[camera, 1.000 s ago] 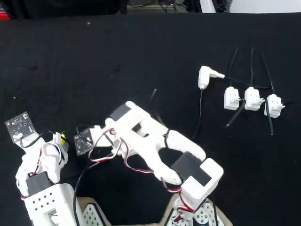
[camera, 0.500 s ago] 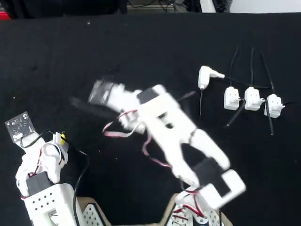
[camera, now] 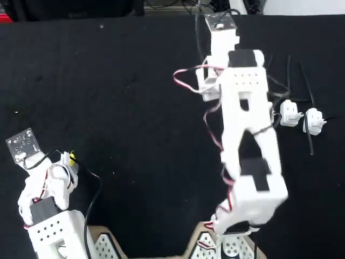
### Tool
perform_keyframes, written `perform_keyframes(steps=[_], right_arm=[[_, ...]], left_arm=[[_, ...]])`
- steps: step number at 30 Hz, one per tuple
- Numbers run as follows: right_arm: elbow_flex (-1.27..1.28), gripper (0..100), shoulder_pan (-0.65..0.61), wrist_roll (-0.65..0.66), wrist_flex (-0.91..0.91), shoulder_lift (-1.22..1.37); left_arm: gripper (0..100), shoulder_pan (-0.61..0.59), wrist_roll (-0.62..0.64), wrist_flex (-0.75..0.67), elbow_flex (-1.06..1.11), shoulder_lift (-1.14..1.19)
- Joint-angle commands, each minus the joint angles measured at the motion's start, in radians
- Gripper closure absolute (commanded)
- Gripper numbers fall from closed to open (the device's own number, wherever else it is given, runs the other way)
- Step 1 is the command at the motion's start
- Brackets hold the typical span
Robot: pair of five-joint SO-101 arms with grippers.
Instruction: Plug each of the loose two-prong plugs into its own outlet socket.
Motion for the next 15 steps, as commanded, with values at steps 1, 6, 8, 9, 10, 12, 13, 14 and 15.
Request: perform_keyframes(steps=[1,6,8,9,10,12,13,14,15], right_arm=[[-0.217,98.7,0.023,-0.066,0.009,0.203],[-0.409,98.7,0.041,-0.121,0.006,0.463],[-0.495,98.7,0.061,-0.144,0.006,0.562],[-0.541,98.7,0.074,-0.152,0.008,0.610],[-0.587,98.7,0.083,-0.152,0.009,0.654],[-0.682,98.6,0.100,-0.152,0.014,0.737],[-0.728,98.5,0.106,-0.152,0.025,0.773],[-0.777,98.1,0.107,-0.149,0.037,0.808],[-0.826,96.3,0.109,-0.149,0.055,0.840]], left_arm=[[75,-0.005,0.006,-0.005,-0.062,-0.011],[75,-0.005,0.006,-0.005,-0.061,-0.011],[75,-0.005,0.006,-0.005,-0.061,-0.011],[75,-0.005,0.006,-0.005,-0.061,-0.011],[75,-0.005,0.006,-0.005,-0.061,-0.011],[75,-0.005,0.006,-0.005,-0.061,-0.011],[75,-0.005,0.006,-0.005,-0.061,-0.011],[75,-0.005,0.006,-0.005,-0.061,-0.011],[75,-0.004,0.006,-0.005,-0.061,-0.011]])
